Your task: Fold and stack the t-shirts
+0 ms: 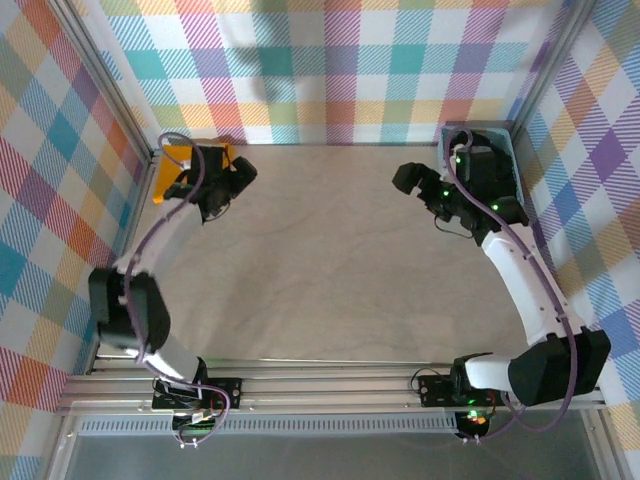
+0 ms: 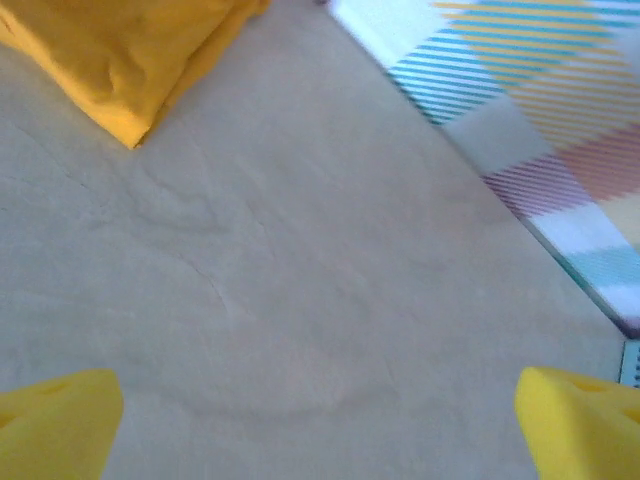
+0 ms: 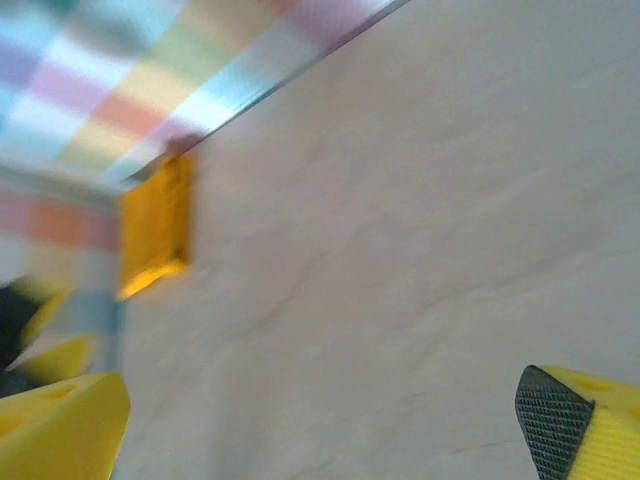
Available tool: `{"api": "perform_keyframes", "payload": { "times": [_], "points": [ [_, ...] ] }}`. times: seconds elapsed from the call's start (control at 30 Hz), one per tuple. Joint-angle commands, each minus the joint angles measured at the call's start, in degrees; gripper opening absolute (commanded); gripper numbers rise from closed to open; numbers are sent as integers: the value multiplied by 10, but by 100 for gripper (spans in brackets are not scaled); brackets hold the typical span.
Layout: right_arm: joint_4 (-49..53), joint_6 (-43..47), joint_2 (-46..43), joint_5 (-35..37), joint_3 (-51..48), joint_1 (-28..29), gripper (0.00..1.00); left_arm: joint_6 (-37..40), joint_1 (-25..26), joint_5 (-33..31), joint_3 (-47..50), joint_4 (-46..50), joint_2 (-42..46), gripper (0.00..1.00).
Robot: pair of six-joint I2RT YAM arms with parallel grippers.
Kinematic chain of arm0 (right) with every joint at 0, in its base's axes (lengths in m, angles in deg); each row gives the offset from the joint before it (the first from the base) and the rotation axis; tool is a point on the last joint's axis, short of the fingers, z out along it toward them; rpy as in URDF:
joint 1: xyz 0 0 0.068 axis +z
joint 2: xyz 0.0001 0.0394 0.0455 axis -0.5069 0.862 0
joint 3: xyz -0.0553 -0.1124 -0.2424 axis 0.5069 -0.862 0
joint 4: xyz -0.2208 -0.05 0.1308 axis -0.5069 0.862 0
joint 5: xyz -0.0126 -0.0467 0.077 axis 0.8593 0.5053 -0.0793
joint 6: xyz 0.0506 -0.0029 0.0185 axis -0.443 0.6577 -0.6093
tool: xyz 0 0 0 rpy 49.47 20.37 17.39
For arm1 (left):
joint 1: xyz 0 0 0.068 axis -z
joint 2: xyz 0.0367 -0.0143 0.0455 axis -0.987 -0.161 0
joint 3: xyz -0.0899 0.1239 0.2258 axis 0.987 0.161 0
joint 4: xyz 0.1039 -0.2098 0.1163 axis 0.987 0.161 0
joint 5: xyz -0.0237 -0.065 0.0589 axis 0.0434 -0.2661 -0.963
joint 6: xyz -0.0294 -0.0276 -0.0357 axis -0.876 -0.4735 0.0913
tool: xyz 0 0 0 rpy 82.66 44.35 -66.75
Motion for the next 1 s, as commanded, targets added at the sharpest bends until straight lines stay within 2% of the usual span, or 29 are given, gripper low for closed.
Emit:
{"api": "perform_keyframes", "payload": {
  "times": [0.0, 0.03, 0.1, 0.13, 0.2, 0.27, 0.33, 0.37, 0.43, 0.63, 0.77, 0.8, 0.87, 0.97],
  "points": [
    [26, 67, -49, 208, -75, -23, 100, 48, 27, -157, 76, 55, 77, 100],
    [-53, 91, -78, 189, -138, -44, 100, 54, 28, -151, 120, 36, 113, 100],
    [-181, 120, -131, 238, -245, -52, 100, 57, 28, -189, 196, 16, 182, 100],
    [-220, 139, -142, 275, -284, -53, 100, 83, 28, -225, 245, -5, 218, 100],
    [-246, 184, -131, 289, -319, -58, 100, 154, 25, -286, 323, -48, 270, 100],
    [-255, 224, -109, 278, -332, -59, 100, 220, -14, -264, 381, -97, 306, 100],
    [-284, 255, -85, 251, -347, -62, 100, 307, -50, -209, 449, -172, 324, 100],
    [-303, 261, -76, 246, -354, -63, 100, 320, -62, -188, 469, -196, 326, 100],
    [-362, 273, -48, 225, -376, -68, 100, 340, -84, -125, 505, -268, 306, 100],
    [-525, 302, 69, 158, -396, -86, 100, 346, -93, -110, 507, -467, 137, 100],
    [-570, 328, 130, 113, -384, -108, 100, 346, -110, -78, 468, -559, 38, 100],
    [-579, 323, 138, 106, -387, -114, 100, 343, -114, -73, 458, -551, 20, 100],
    [-615, 325, 142, 91, -406, -116, 100, 359, -104, -65, 467, -574, 20, 100],
    [-664, 331, 126, 76, -444, -116, 100, 379, -78, -104, 546, -703, 39, 100]
  ]
}}
